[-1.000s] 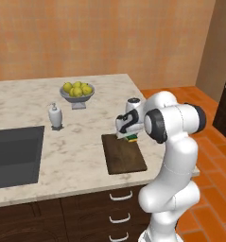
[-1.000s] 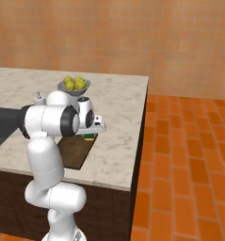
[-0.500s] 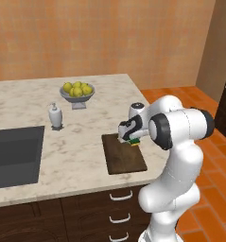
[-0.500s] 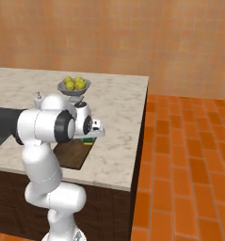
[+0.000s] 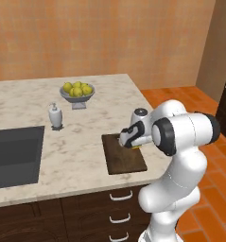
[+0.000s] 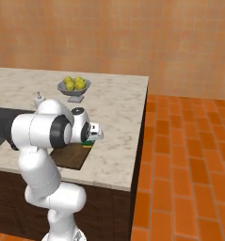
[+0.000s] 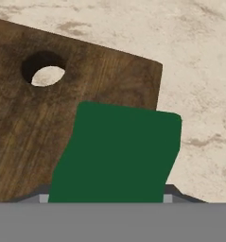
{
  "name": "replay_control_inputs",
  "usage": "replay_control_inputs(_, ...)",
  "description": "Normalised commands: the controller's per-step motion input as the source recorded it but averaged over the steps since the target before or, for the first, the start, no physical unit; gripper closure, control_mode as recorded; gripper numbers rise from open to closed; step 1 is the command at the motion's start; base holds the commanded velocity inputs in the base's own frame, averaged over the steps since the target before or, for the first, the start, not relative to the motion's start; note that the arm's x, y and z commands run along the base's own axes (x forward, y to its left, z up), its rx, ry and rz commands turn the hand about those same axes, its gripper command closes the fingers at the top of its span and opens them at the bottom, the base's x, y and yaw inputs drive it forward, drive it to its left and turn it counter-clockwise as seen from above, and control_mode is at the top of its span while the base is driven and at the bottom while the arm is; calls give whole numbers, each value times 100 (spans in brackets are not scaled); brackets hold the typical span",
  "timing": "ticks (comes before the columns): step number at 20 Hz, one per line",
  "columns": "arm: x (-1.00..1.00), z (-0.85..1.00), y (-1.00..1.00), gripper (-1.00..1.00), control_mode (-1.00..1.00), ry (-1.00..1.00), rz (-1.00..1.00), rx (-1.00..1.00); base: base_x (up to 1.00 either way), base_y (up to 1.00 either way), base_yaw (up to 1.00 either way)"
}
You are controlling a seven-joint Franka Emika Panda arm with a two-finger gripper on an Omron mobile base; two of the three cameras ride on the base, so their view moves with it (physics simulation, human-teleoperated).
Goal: Pick up the sponge from the counter and clean the cutting board by briefly scrubbing or pressing down on the cutting board. Once finished, release the sponge.
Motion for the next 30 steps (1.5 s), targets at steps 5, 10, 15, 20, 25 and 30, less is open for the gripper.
replay_control_inputs(5,-64,-23,0,100,-100,7,8,4,0,0,0)
replay_control_inputs(10,-55,-2,17,100,-100,1,9,1,0,0,0)
replay_control_inputs(15,-7,0,46,100,-100,-1,14,-5,0,0,0)
replay_control_inputs(20,0,0,50,100,-100,0,15,-6,0,0,0)
replay_control_inputs(25,0,0,41,100,-100,0,20,0,0,0,0)
replay_control_inputs(30,0,0,39,100,-100,0,22,0,0,0,0)
